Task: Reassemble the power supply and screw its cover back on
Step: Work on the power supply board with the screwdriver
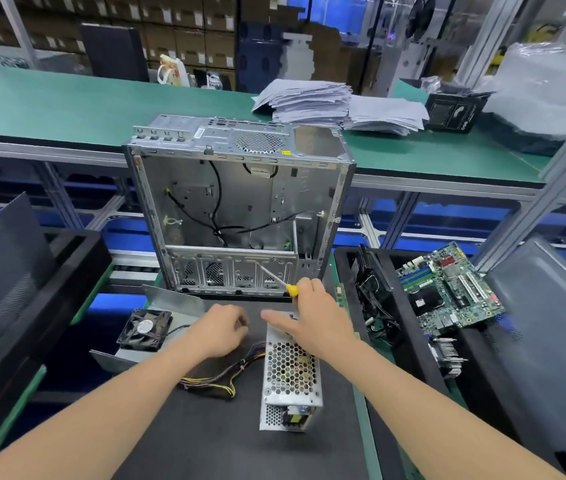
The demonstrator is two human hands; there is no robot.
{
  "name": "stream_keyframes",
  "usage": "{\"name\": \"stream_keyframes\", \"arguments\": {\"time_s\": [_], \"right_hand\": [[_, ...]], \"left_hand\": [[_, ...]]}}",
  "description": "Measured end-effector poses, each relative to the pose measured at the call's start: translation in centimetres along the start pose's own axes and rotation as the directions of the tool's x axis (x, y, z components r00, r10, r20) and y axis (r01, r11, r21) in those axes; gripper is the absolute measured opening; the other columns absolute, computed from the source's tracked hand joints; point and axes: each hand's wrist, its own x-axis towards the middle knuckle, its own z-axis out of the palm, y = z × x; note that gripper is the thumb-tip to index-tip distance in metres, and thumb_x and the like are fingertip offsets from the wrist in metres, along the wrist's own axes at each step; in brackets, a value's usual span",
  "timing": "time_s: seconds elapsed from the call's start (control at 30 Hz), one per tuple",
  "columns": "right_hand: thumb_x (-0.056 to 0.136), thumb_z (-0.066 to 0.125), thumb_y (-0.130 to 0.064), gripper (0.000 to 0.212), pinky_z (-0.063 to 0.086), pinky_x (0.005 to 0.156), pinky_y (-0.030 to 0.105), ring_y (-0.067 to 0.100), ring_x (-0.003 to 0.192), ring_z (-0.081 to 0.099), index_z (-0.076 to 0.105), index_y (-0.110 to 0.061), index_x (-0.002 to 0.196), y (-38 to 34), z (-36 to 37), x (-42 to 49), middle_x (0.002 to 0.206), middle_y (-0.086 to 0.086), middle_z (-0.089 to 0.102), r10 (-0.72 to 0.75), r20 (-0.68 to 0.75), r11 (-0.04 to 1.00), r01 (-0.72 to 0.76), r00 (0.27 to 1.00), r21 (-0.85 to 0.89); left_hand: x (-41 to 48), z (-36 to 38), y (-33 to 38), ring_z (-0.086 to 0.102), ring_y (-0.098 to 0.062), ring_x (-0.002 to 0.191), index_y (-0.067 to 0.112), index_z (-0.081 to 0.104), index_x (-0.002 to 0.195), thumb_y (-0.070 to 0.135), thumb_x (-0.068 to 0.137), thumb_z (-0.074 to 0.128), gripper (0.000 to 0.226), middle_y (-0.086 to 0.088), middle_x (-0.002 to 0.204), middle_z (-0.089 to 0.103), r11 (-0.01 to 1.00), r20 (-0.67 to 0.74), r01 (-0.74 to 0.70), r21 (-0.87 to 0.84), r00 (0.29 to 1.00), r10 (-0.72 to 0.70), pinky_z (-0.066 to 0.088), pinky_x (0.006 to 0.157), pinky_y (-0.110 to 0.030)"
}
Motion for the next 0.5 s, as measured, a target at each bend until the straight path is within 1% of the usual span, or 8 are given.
{"name": "stream_keyframes", "arguments": {"time_s": [0.03, 0.1, 0.17, 0.2, 0.27, 0.37, 0.43, 0.5], "right_hand": [[0.086, 0.044, -0.085, 0.065, 0.050, 0.072, 0.041, 0.023, 0.090, 0.054, 0.039, -0.022, 0.102, 0.6, -0.4, 0.1, 0.103, -0.003, 0.043, 0.026, -0.030, 0.999, -0.025, 0.999, 0.028], [0.092, 0.042, -0.080, 0.059, 0.052, 0.073, 0.041, 0.022, 0.088, 0.056, 0.042, -0.021, 0.100, 2.1, -1.1, 0.2, 0.102, -0.003, 0.046, 0.082, -0.072, 0.993, -0.076, 0.994, 0.089], [0.097, 0.044, -0.073, 0.052, 0.054, 0.076, 0.042, 0.021, 0.084, 0.056, 0.044, -0.021, 0.095, 4.1, -1.7, 0.1, 0.098, -0.002, 0.049, 0.134, -0.086, 0.981, -0.120, 0.987, 0.154], [0.098, 0.045, -0.069, 0.048, 0.053, 0.075, 0.042, 0.021, 0.080, 0.056, 0.044, -0.021, 0.092, 5.2, -1.8, 0.0, 0.096, -0.002, 0.050, 0.159, -0.091, 0.974, -0.141, 0.983, 0.180], [0.101, 0.047, -0.062, 0.043, 0.049, 0.072, 0.040, 0.020, 0.075, 0.054, 0.042, -0.022, 0.085, 7.6, -2.0, -0.4, 0.091, -0.001, 0.052, 0.210, -0.098, 0.958, -0.184, 0.973, 0.222], [0.102, 0.050, -0.054, 0.038, 0.046, 0.071, 0.040, 0.022, 0.074, 0.053, 0.041, -0.022, 0.082, 11.5, -1.9, -1.1, 0.087, 0.000, 0.054, 0.257, -0.055, 0.939, -0.236, 0.965, 0.250], [0.102, 0.054, -0.047, 0.035, 0.047, 0.070, 0.040, 0.023, 0.073, 0.055, 0.041, -0.021, 0.082, 14.4, -1.7, -2.0, 0.083, -0.002, 0.056, 0.276, -0.017, 0.930, -0.263, 0.961, 0.255], [0.101, 0.058, -0.039, 0.031, 0.048, 0.068, 0.039, 0.021, 0.071, 0.057, 0.041, -0.020, 0.082, 17.4, -1.5, -3.1, 0.081, -0.002, 0.058, 0.296, 0.009, 0.925, -0.288, 0.955, 0.248]], "left_hand": [[0.2, -0.7, 0.5, 0.067, -0.020, 0.102, 0.026, 0.071, 0.108, 0.024, 0.100, 0.058, 0.015, 0.002, 0.104, 0.074, 0.998, -0.046, -0.013, -0.058, 0.999, 0.011, 0.051, 0.085, -0.030], [0.4, -2.0, 1.8, 0.068, -0.014, 0.084, 0.032, 0.068, 0.099, 0.019, 0.099, 0.056, 0.018, 0.007, 0.089, 0.072, 0.984, -0.136, -0.037, -0.177, 0.991, 0.013, 0.046, 0.069, -0.023], [0.4, -3.0, 3.7, 0.063, -0.002, 0.064, 0.033, 0.068, 0.099, 0.016, 0.100, 0.052, 0.023, 0.008, 0.080, 0.072, 0.964, -0.216, -0.081, -0.252, 0.976, 0.025, 0.041, 0.055, -0.015], [0.3, -3.4, 4.8, 0.061, 0.000, 0.060, 0.033, 0.069, 0.100, 0.015, 0.100, 0.051, 0.025, 0.009, 0.081, 0.072, 0.956, -0.244, -0.110, -0.272, 0.969, 0.042, 0.039, 0.052, -0.012], [0.0, -3.9, 7.4, 0.063, 0.001, 0.068, 0.032, 0.071, 0.102, 0.015, 0.099, 0.051, 0.026, 0.011, 0.086, 0.072, 0.944, -0.274, -0.164, -0.287, 0.958, 0.082, 0.042, 0.057, -0.013], [-0.5, -3.6, 11.2, 0.068, -0.007, 0.080, 0.030, 0.072, 0.103, 0.015, 0.098, 0.052, 0.025, 0.010, 0.088, 0.072, 0.929, -0.277, -0.216, -0.299, 0.952, 0.132, 0.053, 0.068, -0.024], [-0.9, -2.4, 13.8, 0.068, -0.009, 0.076, 0.030, 0.071, 0.101, 0.015, 0.098, 0.054, 0.023, 0.010, 0.084, 0.072, 0.926, -0.261, -0.247, -0.284, 0.950, 0.173, 0.052, 0.065, -0.021], [-1.0, -0.6, 16.3, 0.065, -0.008, 0.073, 0.031, 0.070, 0.098, 0.016, 0.098, 0.055, 0.021, 0.010, 0.080, 0.070, 0.930, -0.222, -0.271, -0.250, 0.950, 0.217, 0.044, 0.059, -0.015]]}}
